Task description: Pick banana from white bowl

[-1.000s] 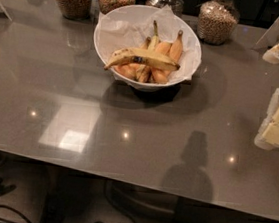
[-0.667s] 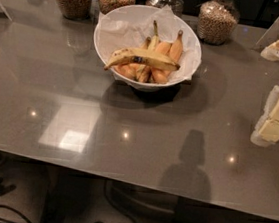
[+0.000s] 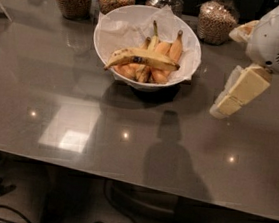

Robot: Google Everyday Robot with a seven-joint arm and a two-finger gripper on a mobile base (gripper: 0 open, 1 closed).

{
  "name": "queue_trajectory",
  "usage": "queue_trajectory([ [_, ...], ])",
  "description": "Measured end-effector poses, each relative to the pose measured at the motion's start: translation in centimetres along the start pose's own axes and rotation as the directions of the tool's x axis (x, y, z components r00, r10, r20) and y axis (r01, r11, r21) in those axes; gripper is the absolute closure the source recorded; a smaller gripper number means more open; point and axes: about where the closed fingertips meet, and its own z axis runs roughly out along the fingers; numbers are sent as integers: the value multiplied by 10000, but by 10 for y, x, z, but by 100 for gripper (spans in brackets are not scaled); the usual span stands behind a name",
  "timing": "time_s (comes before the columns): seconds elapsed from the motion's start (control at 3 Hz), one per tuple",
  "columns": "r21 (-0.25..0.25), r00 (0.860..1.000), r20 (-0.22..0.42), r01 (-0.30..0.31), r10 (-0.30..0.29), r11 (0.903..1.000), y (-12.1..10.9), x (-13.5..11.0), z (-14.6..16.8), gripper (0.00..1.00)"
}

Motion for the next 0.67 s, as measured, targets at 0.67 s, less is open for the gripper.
queue_trajectory([
  [0.67,696,9717,2299,392,-543,9968,-47,-77,43,0],
])
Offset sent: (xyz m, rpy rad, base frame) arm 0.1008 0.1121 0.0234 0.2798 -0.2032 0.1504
